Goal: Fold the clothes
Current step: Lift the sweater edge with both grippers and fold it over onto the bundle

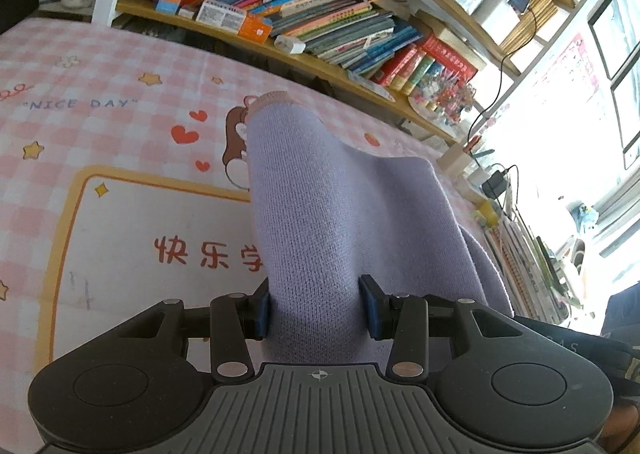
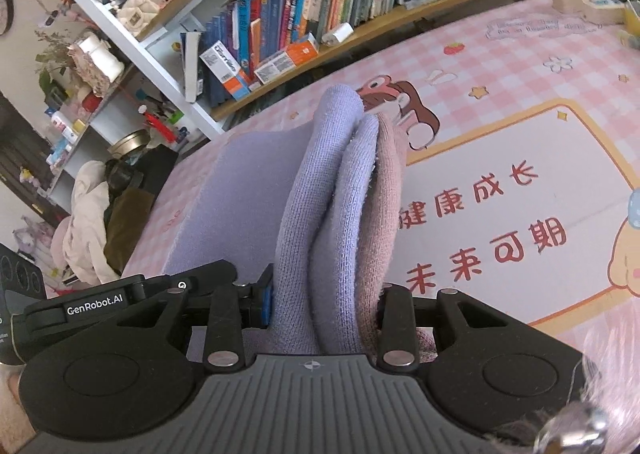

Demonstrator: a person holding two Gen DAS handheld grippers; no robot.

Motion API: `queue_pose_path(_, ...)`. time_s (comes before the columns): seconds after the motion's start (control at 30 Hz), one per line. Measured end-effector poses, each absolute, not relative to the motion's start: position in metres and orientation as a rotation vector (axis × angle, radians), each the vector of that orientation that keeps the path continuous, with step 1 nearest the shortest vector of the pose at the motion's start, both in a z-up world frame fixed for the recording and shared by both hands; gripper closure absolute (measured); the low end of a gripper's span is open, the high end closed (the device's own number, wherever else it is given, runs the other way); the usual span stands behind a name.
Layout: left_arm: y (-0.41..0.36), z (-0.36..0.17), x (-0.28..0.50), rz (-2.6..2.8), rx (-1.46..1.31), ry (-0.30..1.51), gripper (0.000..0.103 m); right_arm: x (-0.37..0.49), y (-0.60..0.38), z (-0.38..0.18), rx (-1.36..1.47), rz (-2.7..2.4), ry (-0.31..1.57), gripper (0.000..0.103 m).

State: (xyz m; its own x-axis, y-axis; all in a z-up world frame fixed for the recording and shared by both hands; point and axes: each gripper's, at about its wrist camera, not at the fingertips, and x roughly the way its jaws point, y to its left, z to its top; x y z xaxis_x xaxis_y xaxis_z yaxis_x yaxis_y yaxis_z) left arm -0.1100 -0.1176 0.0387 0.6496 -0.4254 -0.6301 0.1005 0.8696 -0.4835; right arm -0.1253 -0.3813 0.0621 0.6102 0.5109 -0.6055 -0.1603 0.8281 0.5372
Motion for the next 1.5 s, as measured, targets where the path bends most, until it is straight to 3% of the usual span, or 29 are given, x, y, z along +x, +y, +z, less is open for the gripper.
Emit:
queue_pose_path(0.67, 0.0, 0.059, -0.049, -0.274, -0.418, 0.738, 0.061, -0.047, -0.263, 0.076, 0.45, 0.493, 0.761, 0.071)
queue_pose_path(1.5, 0.127, 0.011, 0.149, -0.243, -0.516, 0.774, 0.061, 0.166, -0.134, 0.041, 0.37, 0.464, 0.779, 0.071)
